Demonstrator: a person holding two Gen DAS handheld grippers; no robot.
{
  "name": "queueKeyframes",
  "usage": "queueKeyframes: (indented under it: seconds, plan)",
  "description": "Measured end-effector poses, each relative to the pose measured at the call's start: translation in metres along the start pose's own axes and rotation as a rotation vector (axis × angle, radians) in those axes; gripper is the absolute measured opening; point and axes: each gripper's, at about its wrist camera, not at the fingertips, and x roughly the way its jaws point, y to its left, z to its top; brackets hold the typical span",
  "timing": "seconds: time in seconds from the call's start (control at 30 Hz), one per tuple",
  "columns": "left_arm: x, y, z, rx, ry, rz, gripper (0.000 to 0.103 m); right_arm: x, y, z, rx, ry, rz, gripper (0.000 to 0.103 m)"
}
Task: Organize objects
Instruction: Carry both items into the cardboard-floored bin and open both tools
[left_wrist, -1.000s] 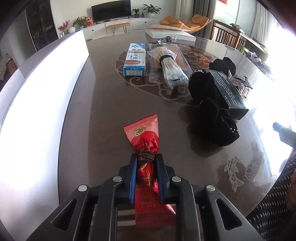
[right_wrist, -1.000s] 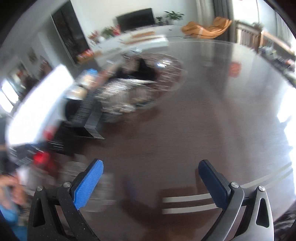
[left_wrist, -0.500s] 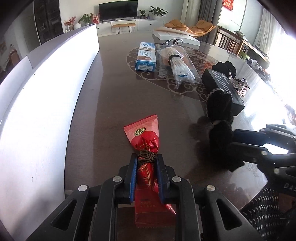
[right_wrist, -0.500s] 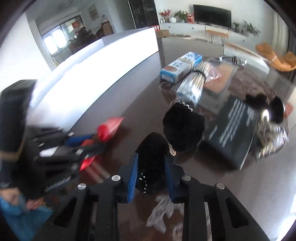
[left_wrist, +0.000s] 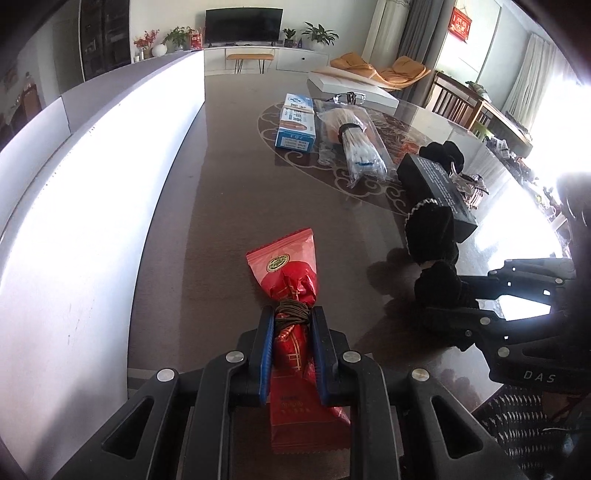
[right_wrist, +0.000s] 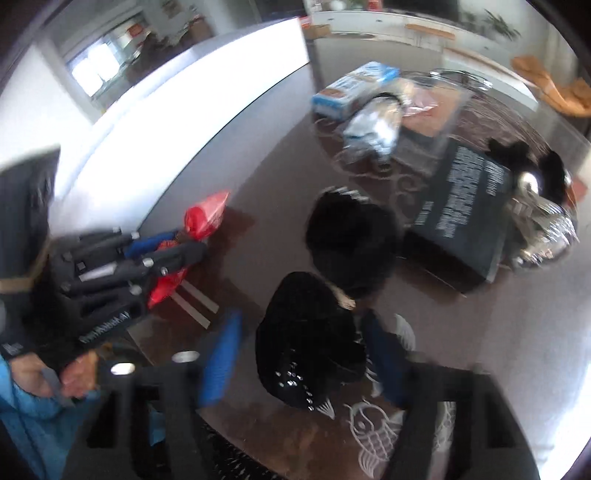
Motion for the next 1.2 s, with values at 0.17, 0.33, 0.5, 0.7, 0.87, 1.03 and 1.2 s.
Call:
queueKeyframes:
  seconds: [0.17, 0.33, 0.5, 0.7, 0.87, 1.03, 1.2]
  plan:
    - [-0.049, 0.005, 0.018, -0.082, -0.083, -0.103, 0.018, -0.04, -0.014, 0.003, 0.091, -0.066, 0.024, 0.033]
    - [-0.141, 0.038, 0.046, -0.096, -0.27, -0.051, 0.018, -0.107, 0.023, 0.057, 0.061, -0.219, 0.162, 0.033]
    - [-0.163, 0.119, 0.05, -0.186, -0.264, 0.201, 0.018, -0.116, 0.107, 0.13, -0.016, -0.267, 0.409, 0.033]
    - [-0.136, 0.192, 0.04, -0.377, -0.106, 0.426, 0.062, -0.072, 0.168, 0.173, -0.023, -0.187, 0.508, 0.065]
    - [-0.147, 0.136, 0.051, -0.299, -0.21, 0.291, 0.065, -0.101, 0.123, 0.14, -0.027, -0.333, 0.369, 0.092]
    - [-0.13, 0.005, 0.065, -0.025, -0.211, 0.02, 0.092, -0.1, 0.023, 0.051, 0.07, -0.38, 0.036, 0.095]
    - [-0.044, -0.097, 0.054, 0.15, -0.064, -0.078, 0.097, -0.077, -0.068, -0.051, 0.24, -0.25, -0.165, 0.095]
